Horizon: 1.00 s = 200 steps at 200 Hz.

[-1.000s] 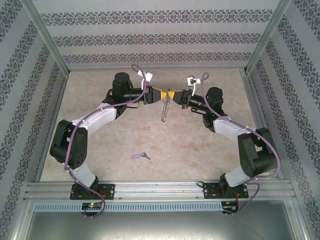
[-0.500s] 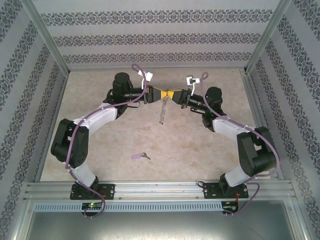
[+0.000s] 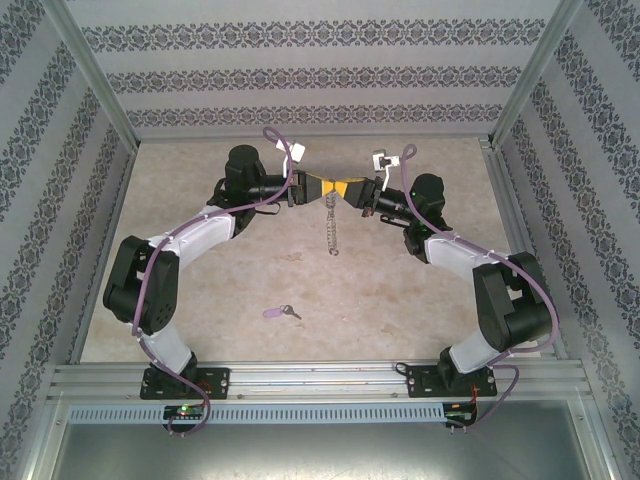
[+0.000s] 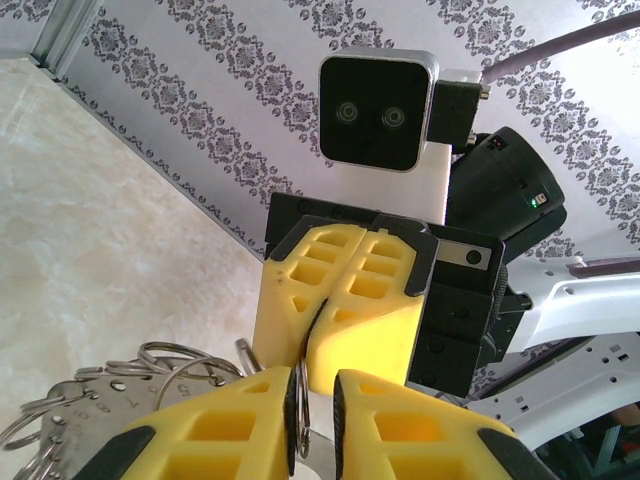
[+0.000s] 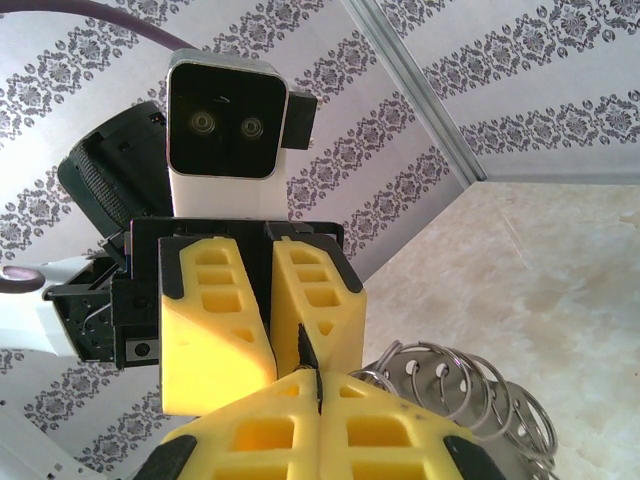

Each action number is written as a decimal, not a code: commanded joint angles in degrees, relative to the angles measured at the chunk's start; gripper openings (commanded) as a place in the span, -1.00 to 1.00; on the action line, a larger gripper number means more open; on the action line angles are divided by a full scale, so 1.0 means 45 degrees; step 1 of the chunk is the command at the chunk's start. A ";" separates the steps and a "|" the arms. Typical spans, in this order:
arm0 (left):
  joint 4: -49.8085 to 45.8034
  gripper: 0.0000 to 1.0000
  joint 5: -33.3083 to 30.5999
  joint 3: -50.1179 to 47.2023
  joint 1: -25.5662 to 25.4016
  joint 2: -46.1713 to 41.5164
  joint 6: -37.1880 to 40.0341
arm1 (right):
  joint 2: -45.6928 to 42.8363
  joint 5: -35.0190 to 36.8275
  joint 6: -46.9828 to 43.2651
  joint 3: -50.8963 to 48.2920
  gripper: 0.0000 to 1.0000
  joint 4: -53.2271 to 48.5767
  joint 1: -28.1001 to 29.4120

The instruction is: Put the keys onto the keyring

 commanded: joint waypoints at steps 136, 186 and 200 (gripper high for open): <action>-0.4436 -1.00 -0.1231 0.0111 -0.0180 -0.1500 0.7317 | -0.1866 0.0786 0.1339 -0.0741 -0.17 -0.0895 -0.1559; -0.7472 -1.00 -0.1737 0.0908 -0.0392 -0.1913 1.0948 | -0.2400 0.0198 0.0936 -0.1341 -0.15 -0.1672 -0.1292; -0.7858 -1.00 -0.1578 0.1065 -0.0390 -0.1961 1.1449 | -0.2523 0.0127 0.0706 -0.1584 -0.15 -0.1892 -0.1273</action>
